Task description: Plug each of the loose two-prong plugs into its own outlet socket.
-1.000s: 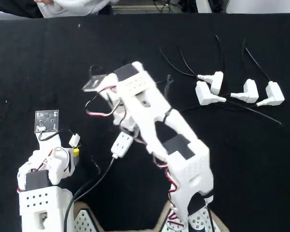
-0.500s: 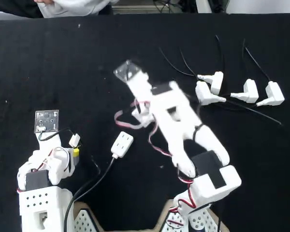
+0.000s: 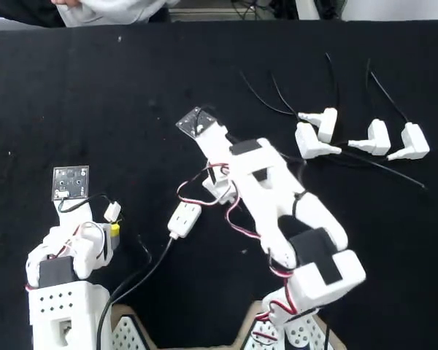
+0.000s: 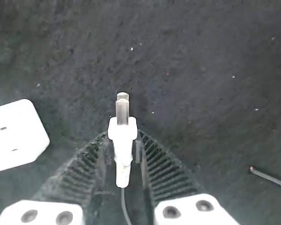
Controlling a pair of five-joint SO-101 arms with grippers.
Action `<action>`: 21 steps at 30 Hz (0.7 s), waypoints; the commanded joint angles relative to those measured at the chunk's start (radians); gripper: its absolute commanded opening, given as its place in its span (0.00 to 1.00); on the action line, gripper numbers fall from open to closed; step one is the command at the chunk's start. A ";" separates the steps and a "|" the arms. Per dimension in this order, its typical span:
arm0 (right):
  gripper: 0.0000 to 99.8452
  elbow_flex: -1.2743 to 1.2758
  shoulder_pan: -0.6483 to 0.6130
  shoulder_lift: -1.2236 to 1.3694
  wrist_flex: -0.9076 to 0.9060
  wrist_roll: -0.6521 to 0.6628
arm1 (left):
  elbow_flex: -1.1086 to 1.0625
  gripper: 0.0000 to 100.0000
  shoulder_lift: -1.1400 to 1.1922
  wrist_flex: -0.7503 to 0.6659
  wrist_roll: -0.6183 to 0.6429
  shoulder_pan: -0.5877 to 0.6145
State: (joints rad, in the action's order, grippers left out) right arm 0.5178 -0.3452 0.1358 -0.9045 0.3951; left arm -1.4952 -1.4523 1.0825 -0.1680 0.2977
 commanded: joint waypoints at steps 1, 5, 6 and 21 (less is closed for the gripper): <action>0.02 -0.065 -0.002 0.050 -0.038 0.005 | 0.031 0.23 -0.011 0.003 -0.011 0.008; 0.02 -0.087 -0.002 0.084 -0.040 0.005 | 0.033 0.23 -0.011 0.003 -0.011 0.031; 0.02 -0.087 -0.002 0.084 -0.041 0.005 | 0.033 0.23 -0.011 0.003 -0.011 0.031; 0.05 -0.081 0.060 0.025 -0.117 0.034 | 0.033 0.23 -0.011 0.003 -0.012 0.033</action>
State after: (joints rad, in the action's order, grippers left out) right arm 0.4488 -0.3237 0.2125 -0.9981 0.4166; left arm -1.4952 -1.4523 1.0825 -0.1680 0.3191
